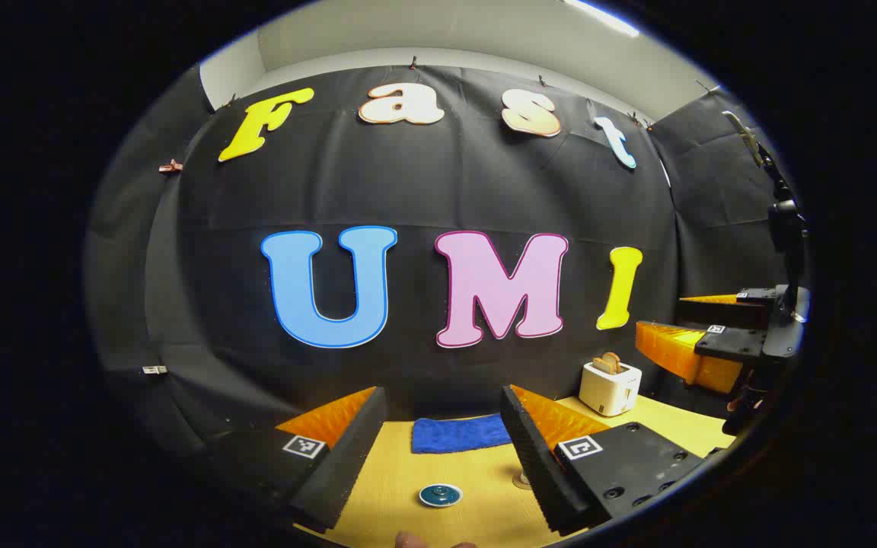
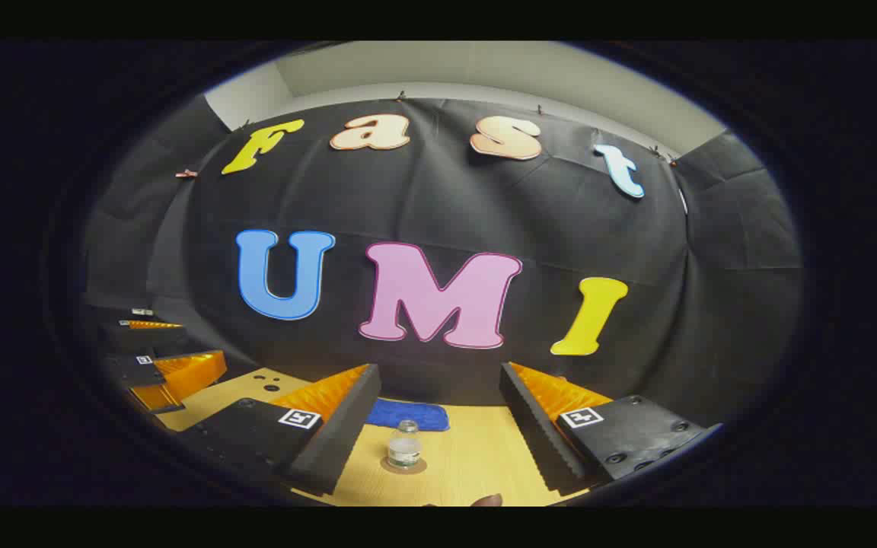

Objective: Open the teacup lid with one hand, grasp the water bottle and pour water into the teacup with the other hand; after pouring, place the water bottle on the coaster and then close the teacup lid.

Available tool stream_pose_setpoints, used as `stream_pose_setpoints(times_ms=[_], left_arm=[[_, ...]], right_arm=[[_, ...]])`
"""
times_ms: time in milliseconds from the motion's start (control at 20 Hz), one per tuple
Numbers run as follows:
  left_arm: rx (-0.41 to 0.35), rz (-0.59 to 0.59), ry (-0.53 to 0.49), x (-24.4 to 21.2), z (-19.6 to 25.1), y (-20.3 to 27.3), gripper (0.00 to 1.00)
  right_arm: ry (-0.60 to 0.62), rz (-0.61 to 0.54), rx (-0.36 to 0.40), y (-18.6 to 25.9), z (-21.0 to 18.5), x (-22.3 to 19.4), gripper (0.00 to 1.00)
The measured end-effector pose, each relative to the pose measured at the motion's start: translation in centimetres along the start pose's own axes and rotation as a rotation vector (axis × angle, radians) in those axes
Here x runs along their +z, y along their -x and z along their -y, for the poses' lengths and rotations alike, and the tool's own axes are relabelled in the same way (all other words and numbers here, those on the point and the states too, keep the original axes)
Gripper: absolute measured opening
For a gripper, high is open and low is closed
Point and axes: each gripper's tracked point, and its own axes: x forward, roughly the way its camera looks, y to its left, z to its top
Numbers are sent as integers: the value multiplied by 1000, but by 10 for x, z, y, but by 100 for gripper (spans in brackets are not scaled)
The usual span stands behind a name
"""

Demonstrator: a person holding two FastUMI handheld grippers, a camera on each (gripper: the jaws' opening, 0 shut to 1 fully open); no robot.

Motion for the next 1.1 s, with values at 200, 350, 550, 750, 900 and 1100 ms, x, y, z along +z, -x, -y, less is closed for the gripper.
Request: stream_pose_setpoints(times_ms=[200,350,550,750,900,1100], left_arm=[[-4,-2,-3,0,2,-1,95],[-4,0,-3,1,3,1,95],[0,-3,-2,-1,2,1,95],[10,-2,-1,-2,-3,0,95],[18,1,6,-5,-6,-5,95],[34,-24,5,-33,-12,-19,95]], right_arm=[[2,5,2,0,0,2,98],[0,6,10,-1,-1,2,98],[-2,7,24,0,-5,2,98],[14,17,37,-1,-9,4,98],[21,20,48,-5,-14,0,98],[32,15,68,-20,-22,-16,98]])
